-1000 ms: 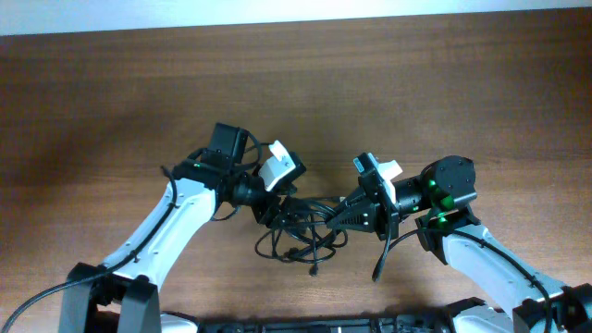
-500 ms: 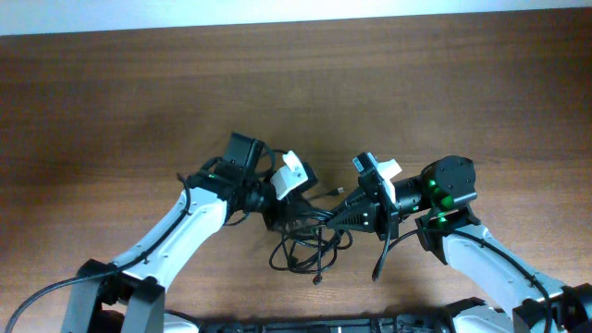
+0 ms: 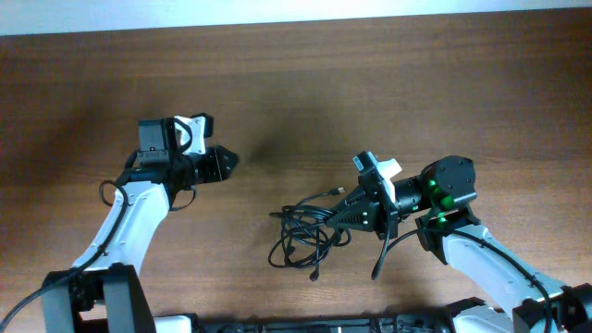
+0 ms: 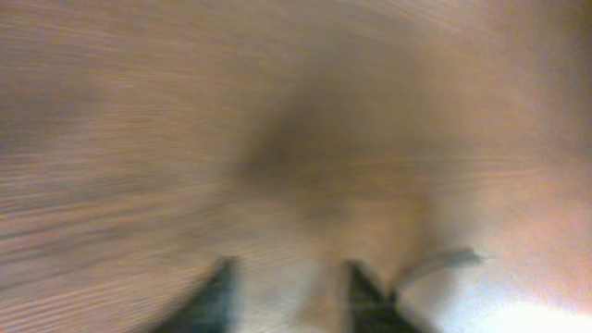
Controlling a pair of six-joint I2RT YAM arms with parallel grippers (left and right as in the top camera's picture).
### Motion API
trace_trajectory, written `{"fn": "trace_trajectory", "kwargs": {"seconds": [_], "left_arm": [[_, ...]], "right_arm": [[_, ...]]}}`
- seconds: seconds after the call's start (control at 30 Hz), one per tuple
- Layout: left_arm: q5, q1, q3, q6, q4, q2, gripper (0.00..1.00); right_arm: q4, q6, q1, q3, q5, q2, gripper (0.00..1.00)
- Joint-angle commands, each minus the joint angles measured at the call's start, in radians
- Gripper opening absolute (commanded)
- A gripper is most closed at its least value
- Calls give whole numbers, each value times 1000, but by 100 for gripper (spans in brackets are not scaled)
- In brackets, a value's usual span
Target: Untangle cables
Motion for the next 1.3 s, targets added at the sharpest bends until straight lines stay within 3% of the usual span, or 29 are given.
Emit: {"fn": "trace_trajectory", "kwargs": {"seconds": [0.0, 0.17, 0.33, 0.43, 0.67, 1.0, 1.13, 1.27], "left_arm": [[257, -20, 5, 296, -87, 7, 86], [258, -100, 5, 454, -176, 7, 88], [261, -168, 5, 458, -176, 7, 89], [377, -190, 5, 544, -177, 7, 93], [385, -189, 5, 547, -163, 7, 97], [438, -189, 5, 589, -165, 7, 98], [546, -192, 5, 647, -169, 7, 94], [542, -198, 5, 711, -230, 7, 95]], "right_arm": [[6, 5, 5, 8, 17, -6, 4], [24, 5, 5, 9, 21, -6, 5], [32, 42, 5, 38, 40, -6, 5], [33, 116, 6, 90, 39, -6, 4], [33, 195, 20, 208, -1, -6, 4], [33, 195, 143, 276, 18, -6, 4], [33, 195, 143, 276, 26, -6, 5], [33, 191, 143, 276, 25, -6, 4]]}}
